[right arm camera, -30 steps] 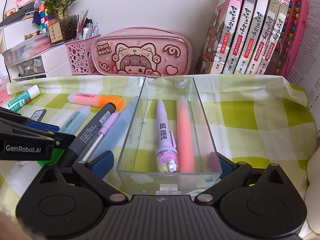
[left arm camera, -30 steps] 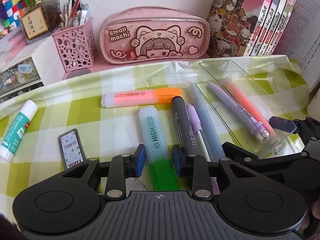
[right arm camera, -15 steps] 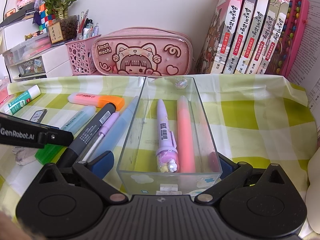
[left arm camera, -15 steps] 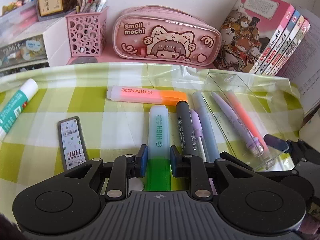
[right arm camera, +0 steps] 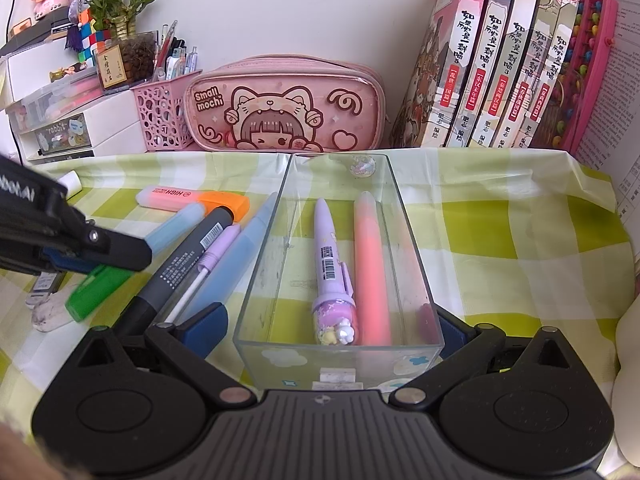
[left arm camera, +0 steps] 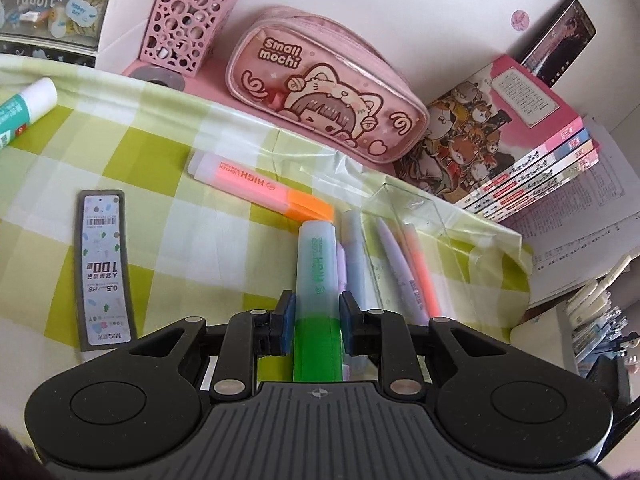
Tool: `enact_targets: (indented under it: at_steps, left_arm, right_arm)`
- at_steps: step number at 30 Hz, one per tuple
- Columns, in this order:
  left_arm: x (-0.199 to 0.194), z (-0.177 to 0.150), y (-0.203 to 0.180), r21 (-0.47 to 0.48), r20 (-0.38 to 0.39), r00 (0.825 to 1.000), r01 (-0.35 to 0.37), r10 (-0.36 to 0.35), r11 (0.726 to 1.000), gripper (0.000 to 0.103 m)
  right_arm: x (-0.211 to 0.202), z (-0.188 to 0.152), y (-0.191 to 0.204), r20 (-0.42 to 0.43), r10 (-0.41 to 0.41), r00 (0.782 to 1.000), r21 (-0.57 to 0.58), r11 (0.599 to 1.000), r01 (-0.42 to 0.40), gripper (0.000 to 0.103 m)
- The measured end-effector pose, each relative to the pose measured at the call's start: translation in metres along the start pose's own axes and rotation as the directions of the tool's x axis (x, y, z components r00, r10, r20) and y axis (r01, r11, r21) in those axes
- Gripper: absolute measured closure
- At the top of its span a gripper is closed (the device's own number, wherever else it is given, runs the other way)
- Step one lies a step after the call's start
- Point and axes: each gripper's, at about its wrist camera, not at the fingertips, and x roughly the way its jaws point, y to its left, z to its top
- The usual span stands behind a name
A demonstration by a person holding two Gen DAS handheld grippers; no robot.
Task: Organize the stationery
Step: 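Lift the green-capped highlighter with the left gripper over the clear box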
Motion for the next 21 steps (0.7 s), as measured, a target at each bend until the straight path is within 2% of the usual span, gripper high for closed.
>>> enact_targets:
  at_steps: [8,11,17,21]
  left_arm:
    - [-0.001,0.013,-0.016,-0.035,0.02,0.992,0.123,-0.122,0.992,0.081]
    - [0.0,0.013,-0.02,-0.033,0.035,0.993,0.116,-0.115,0.993,0.081]
    - [-0.006,0.016,-0.013,-0.089,0.074,0.989,0.133,-0.127,0.987,0.081]
    - [-0.01,0.022,-0.012,-0.146,0.103,0.98,0.182,-0.168,0.972,0.081]
  right_arm:
    - [0.0,0.001,-0.001,0.0,0.0,1.0,0.0,1.0,0.0,0.002]
    - [0.0,0.001,-0.001,0.0,0.001,1.0,0.0,1.0,-0.001,0.002]
    - [0.0,0.0,-0.001,0.0,0.001,1.0,0.0,1.0,-0.001,0.002]
    - [0.0,0.0,-0.002,0.0,0.001,1.0,0.0,1.0,-0.001,0.002]
